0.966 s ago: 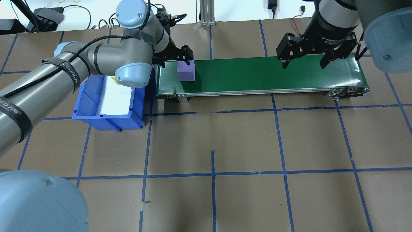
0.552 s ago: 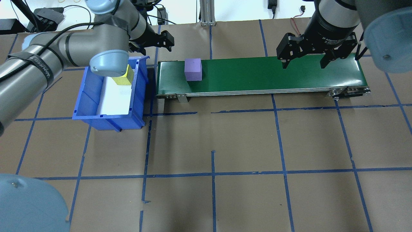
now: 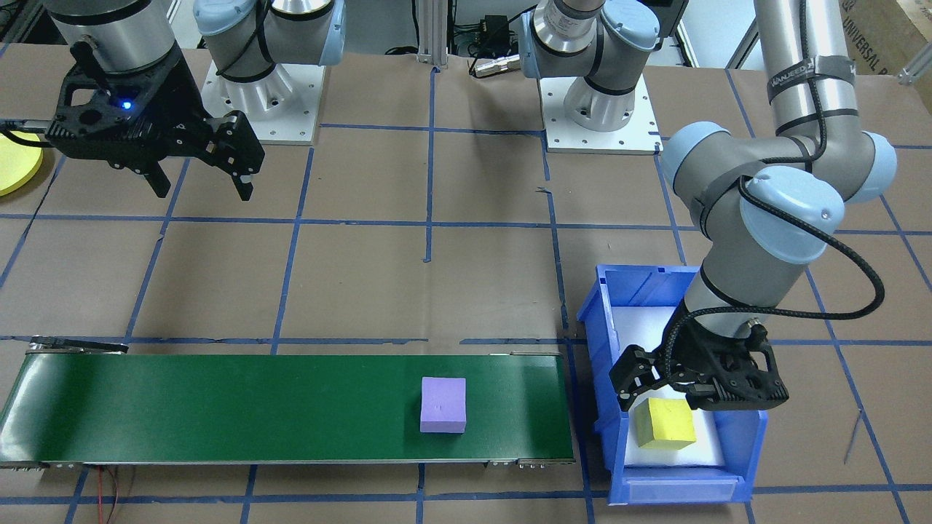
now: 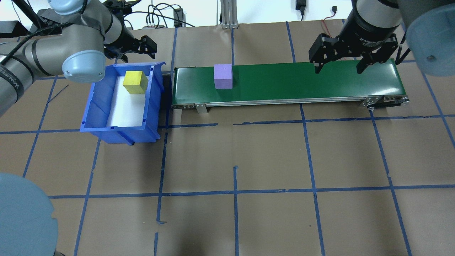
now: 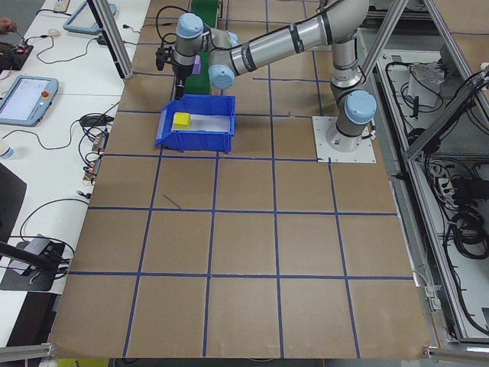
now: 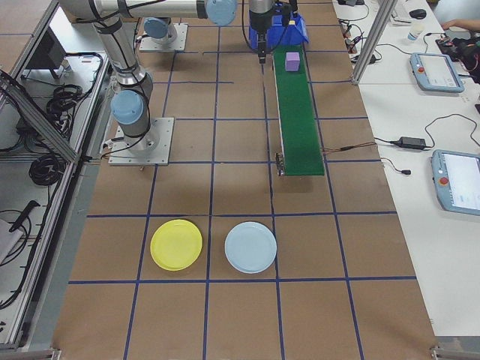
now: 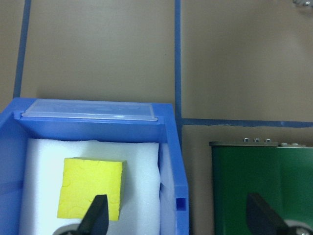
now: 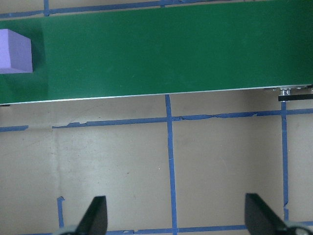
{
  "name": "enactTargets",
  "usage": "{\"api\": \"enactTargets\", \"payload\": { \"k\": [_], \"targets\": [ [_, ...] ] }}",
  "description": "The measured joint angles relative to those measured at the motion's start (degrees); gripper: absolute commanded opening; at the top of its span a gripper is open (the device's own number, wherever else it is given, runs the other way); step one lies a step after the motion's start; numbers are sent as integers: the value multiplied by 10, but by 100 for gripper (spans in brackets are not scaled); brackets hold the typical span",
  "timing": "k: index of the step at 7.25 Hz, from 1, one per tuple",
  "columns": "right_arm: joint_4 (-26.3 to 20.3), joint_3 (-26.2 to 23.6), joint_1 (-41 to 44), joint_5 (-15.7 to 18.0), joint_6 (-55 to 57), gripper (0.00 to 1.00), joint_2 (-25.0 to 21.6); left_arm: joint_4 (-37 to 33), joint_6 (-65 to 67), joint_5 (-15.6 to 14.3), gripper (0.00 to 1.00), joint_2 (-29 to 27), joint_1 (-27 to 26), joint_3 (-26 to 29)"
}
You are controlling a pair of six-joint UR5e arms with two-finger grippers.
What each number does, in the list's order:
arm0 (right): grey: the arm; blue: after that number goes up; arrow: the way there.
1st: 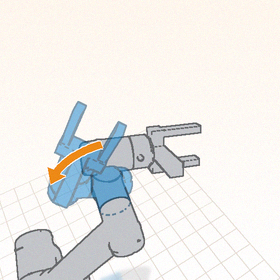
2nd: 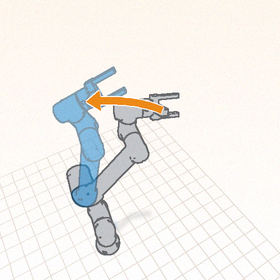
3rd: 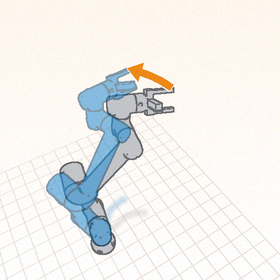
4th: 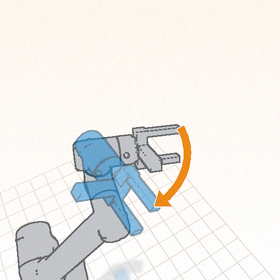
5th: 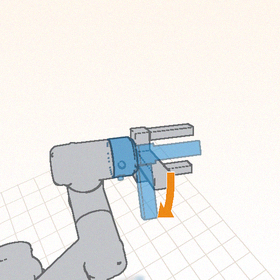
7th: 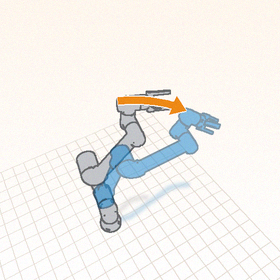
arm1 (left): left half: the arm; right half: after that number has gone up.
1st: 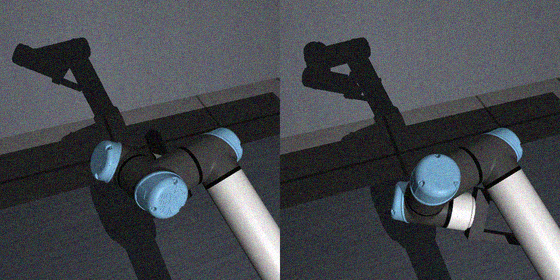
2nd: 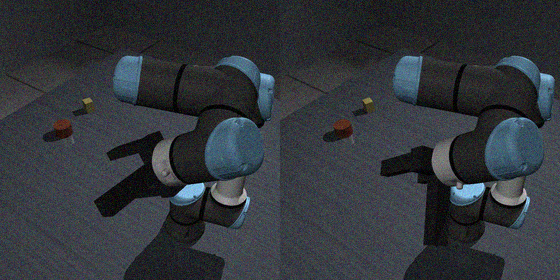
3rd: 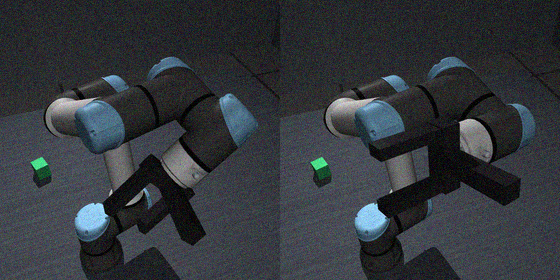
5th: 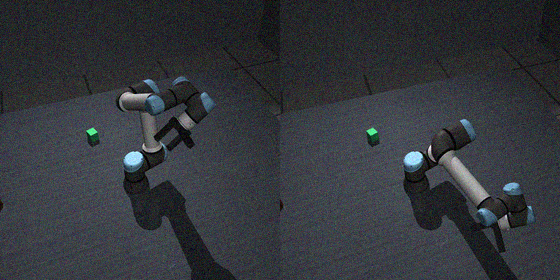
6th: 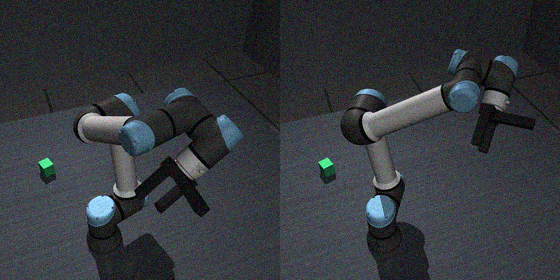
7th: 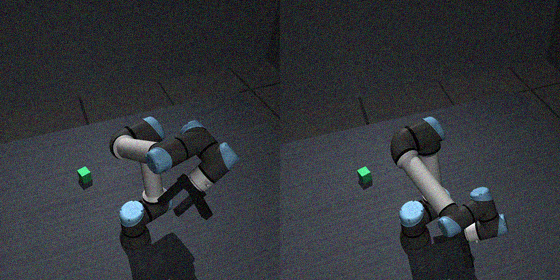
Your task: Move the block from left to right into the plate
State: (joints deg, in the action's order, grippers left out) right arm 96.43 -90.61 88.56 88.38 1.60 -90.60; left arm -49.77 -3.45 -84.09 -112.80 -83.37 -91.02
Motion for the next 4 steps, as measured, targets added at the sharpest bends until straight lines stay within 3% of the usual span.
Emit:
{"api": "enactTargets", "payload": {
  "k": [2, 4],
  "targets": [
    [-6, 54, -32, -3, -40, 100, 56, -1, -25, -6, 100, -19, 10, -1],
    [-6, 83, -75, -19, -99, 100, 119, -1, -29, -34, 100, -33, 15, -2]
  ]
}}
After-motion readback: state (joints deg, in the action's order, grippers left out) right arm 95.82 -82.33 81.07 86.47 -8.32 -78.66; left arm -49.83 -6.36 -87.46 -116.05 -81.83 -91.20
